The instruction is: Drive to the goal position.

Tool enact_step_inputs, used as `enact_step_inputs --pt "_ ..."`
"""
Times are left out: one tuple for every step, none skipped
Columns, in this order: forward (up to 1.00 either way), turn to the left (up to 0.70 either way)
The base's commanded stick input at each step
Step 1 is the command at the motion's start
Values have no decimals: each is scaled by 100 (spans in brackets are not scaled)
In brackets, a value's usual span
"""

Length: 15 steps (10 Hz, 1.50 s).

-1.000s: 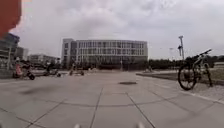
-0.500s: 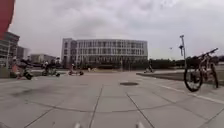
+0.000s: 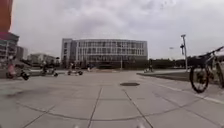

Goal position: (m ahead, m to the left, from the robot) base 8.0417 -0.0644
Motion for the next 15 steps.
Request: enact_step_inputs --pt "50 0" --pt "50 0" --pt "50 0" --pt "50 0" --pt "50 0" --pt "50 0" --pt "50 0" --pt "50 0" --pt "50 0" --pt "50 0" --pt "50 0" --pt "50 0" --pt "50 0" --pt "50 0" --pt "50 0"
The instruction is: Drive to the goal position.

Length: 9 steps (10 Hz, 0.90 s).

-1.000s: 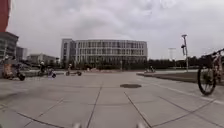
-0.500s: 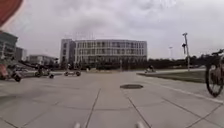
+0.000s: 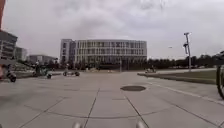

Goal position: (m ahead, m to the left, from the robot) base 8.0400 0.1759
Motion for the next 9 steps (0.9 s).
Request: enact_step_inputs --pt "50 0" --pt "50 0" --pt "50 0" --pt "50 0" --pt "50 0" --pt "50 0" --pt "50 0" --pt "50 0" --pt "50 0"
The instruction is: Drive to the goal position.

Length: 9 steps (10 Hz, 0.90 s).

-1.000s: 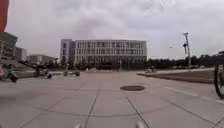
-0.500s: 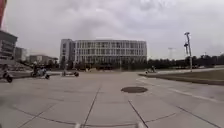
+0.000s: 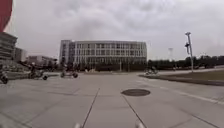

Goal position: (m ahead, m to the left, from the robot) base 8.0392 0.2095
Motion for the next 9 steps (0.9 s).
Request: enact_step_inputs --pt "50 0" --pt "50 0" --pt "50 0" --pt "50 0" --pt "50 0" --pt "50 0" --pt "50 0" --pt "50 0" --pt "50 0"
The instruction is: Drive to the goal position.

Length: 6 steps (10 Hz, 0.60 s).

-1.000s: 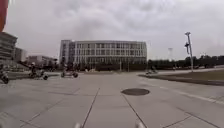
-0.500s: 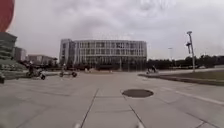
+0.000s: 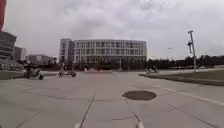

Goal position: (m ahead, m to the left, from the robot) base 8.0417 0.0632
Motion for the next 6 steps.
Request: enact_step_inputs --pt "50 0" --pt "50 0" --pt "50 0" --pt "50 0" --pt "50 0" --pt "50 0"
